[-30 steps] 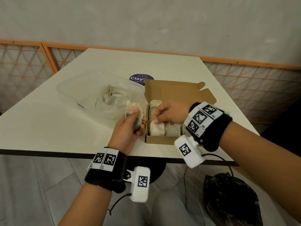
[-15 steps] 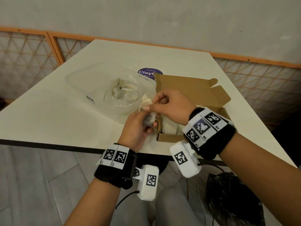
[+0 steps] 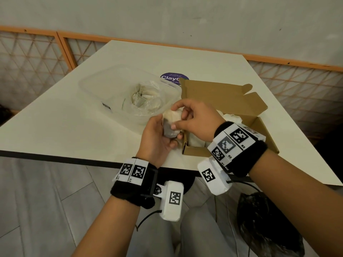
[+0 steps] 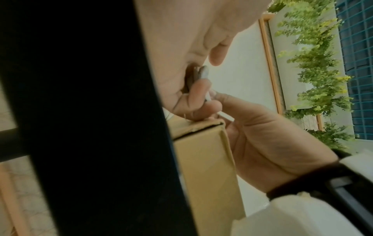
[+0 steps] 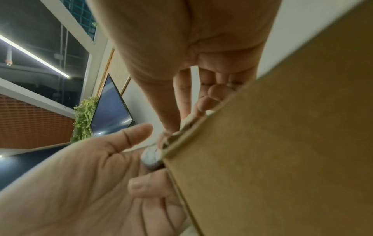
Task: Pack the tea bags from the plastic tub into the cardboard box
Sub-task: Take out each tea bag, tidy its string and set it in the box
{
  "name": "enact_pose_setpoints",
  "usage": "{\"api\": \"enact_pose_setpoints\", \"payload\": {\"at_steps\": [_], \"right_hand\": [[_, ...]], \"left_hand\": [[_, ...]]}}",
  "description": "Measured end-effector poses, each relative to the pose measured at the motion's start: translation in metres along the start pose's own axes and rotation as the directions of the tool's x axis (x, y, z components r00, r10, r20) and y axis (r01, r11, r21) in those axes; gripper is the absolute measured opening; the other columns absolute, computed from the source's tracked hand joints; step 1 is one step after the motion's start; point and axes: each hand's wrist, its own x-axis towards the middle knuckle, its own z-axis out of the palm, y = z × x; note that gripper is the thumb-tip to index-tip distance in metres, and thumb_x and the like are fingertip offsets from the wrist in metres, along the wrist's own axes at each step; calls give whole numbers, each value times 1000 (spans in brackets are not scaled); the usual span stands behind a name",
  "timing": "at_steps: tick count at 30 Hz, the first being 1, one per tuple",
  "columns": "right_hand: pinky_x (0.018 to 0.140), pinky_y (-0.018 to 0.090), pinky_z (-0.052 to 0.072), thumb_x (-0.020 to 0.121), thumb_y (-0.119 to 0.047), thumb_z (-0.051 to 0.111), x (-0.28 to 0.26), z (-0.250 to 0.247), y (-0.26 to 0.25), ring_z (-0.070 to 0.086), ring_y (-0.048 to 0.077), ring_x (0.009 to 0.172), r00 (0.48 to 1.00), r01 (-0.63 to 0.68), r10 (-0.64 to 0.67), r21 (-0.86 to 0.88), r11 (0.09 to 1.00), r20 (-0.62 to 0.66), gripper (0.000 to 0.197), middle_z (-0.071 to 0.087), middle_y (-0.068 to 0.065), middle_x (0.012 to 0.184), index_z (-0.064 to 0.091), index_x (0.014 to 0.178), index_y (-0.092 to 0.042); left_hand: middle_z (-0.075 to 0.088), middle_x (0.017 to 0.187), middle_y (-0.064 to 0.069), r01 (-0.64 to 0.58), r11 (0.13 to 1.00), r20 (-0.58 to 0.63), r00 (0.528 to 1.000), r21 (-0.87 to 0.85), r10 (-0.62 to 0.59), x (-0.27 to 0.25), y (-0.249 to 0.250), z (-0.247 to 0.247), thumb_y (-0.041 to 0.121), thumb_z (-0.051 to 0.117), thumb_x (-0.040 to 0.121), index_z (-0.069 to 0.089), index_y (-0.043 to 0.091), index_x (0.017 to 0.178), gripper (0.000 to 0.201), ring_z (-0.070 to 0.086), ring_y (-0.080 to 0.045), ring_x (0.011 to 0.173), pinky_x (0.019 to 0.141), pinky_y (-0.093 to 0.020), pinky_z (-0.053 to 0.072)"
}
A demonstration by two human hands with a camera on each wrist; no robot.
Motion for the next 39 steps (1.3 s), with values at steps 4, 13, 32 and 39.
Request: {"api": "enact_pose_setpoints", "payload": {"at_steps": [4, 13, 32, 39], "right_hand": [[54, 12, 40, 72, -8, 77, 0, -1, 2, 45, 4, 54, 1000, -14, 15, 60, 998, -7, 34, 47, -6, 70, 64, 101, -17], [61, 12, 41, 70, -14, 79, 1, -3, 1, 49, 7, 64, 996, -92, 93, 195, 977, 1, 21, 55, -4, 72, 61, 79, -18], [61, 22, 56, 84, 10, 56, -3, -61, 8, 63, 11, 54, 808, -492, 435, 48, 870, 397, 21, 61, 10, 74, 55, 84, -10], [67, 27, 56, 83, 4, 62, -1, -50, 17, 63, 19, 68, 839, -436, 430, -62, 898, 335, 18, 64, 13, 79, 55, 89, -12]], "left_hand": [[55, 63, -1, 8, 1000, 32, 999, -1, -8, 0, 0, -2, 26, 22, 94, 55, 10, 95, 37, 49, -15, 52, 42, -20, 28], [57, 65, 0, -3, 999, 10, 1000, 38, 3, 1, -1, 0, 34, 25, 97, 59, 13, 99, 40, 45, -13, 51, 39, -19, 27], [61, 67, -3, 7, 1000, -50, 999, 23, -6, 2, 0, -2, 18, 43, 98, 55, 11, 92, 15, 48, -9, 50, 40, -15, 27], [60, 68, -3, 19, 1000, -36, 999, 14, -19, 2, 0, -2, 17, 43, 97, 54, 11, 93, 14, 48, -9, 50, 39, -14, 30]]}}
